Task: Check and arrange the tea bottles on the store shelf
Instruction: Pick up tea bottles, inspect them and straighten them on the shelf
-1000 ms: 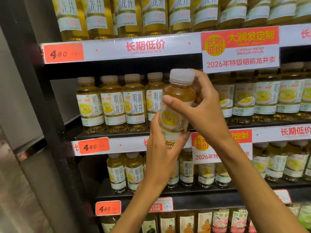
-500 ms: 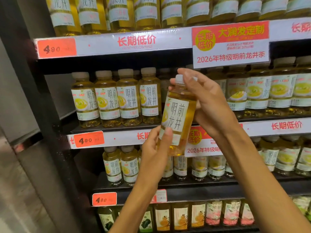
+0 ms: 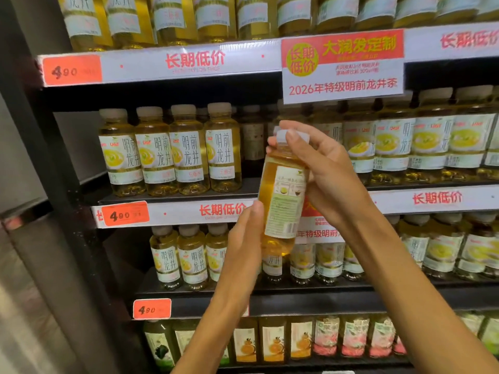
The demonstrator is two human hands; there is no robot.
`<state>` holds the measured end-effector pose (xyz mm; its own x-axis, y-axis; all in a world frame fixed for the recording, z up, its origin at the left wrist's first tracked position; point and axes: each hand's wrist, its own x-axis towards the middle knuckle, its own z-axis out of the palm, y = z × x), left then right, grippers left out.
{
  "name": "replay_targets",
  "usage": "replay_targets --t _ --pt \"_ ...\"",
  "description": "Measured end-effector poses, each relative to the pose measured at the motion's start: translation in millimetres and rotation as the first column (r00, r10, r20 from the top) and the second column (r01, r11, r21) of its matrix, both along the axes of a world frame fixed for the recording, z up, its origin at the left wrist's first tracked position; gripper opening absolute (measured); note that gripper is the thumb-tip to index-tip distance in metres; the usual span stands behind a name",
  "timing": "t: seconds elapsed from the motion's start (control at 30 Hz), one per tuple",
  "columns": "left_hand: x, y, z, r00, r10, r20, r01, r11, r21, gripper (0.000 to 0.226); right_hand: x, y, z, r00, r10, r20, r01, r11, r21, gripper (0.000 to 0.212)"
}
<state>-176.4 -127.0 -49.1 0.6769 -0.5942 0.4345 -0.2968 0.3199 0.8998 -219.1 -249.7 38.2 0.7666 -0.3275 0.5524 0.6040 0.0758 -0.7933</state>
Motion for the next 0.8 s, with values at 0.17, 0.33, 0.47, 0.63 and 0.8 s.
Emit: replay_targets --t 0.17,0.33,0.47,0.63,0.8 --pt "-10.1 -9.4 -5.7 0.988 -0.061 -0.140 0.039 0.987 -0.158 0.044 -5.7 -2.8 0.3 0.997 0.034 -0.067 -0.039 0.996 -0.079 0.031" --pt "-8.5 -1.6 0.7 0.663 -0.612 -0.431 0.475 0.789 -0.390 0.070 -5.6 -7.8 2.9 0.968 0.232 -0.092 -0.231 0.973 0.020 0.037" --pt "5.0 -1.6 -8.0 0.803 -0.455 -0.384 0.413 0.890 -0.191 0.069 -3.7 -5.9 4.0 0.974 0.220 -0.049 -0.221 0.975 -0.007 0.034" --pt "8.6 -0.6 2.1 0.989 -0.104 -0.101 0.104 0.995 -0.008 0.064 -2.8 -0.9 6.5 0.995 -0.098 -0.001 0.098 0.990 -0.099 0.033" --pt "6.1 -4.4 0.7 0.958 -0.214 -0.190 0.204 0.976 -0.073 0.057 3.8 5.3 9.6 0.994 -0.090 -0.063 0.083 0.990 -0.115 0.026"
